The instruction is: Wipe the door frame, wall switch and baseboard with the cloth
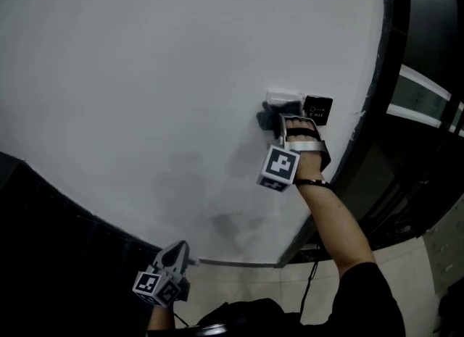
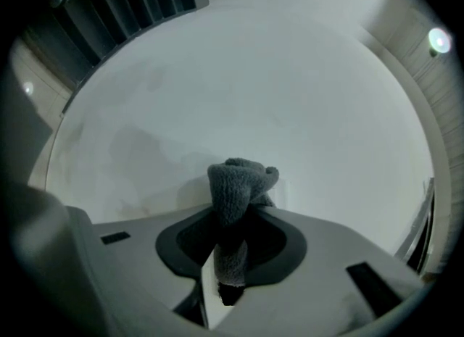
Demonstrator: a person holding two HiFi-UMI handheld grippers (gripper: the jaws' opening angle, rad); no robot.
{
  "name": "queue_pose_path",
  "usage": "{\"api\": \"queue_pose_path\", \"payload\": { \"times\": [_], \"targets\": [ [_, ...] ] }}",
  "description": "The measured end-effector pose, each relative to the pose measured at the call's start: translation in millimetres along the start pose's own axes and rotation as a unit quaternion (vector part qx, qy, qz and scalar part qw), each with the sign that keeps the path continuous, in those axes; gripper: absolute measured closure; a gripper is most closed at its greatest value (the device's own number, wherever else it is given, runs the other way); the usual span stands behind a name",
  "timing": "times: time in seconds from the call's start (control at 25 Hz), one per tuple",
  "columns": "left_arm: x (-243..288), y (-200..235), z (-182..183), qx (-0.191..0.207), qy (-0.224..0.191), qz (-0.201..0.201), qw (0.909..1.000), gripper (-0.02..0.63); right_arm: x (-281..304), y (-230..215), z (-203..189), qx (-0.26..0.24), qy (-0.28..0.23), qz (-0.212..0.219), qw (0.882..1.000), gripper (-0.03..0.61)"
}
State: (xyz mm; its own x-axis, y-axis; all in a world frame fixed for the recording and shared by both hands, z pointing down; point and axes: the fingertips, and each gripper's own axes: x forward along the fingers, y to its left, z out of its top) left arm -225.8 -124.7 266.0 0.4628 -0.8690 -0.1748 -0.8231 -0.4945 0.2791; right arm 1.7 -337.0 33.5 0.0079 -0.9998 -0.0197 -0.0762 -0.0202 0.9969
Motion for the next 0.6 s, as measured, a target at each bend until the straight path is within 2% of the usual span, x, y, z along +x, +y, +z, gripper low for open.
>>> {"api": "queue_pose_path", "payload": {
  "times": [0.16, 0.32, 0.44, 0.6],
  "targets": [
    [3, -3, -4, -0.003, 0.006, 0.005, 1.0000, 0.623, 3, 20, -9, -0.010, 0.013, 0.023, 1.000, 0.484],
    [7, -9, -7, -0.007, 0.010, -0.008, 0.9999, 0.623, 4, 23, -12, -0.014, 0.013, 0.027, 0.999, 0.483],
    [9, -10, -11, 0.001, 0.028, 0.000, 0.9996, 0.623, 7, 24, -15, -0.016, 0.008, 0.033, 0.999, 0.483],
    [13, -15, -2, 0.025, 0.025, -0.004, 0.9994, 0.623, 3, 27, -10, -0.012, -0.008, 0.039, 0.999, 0.483]
  ]
}}
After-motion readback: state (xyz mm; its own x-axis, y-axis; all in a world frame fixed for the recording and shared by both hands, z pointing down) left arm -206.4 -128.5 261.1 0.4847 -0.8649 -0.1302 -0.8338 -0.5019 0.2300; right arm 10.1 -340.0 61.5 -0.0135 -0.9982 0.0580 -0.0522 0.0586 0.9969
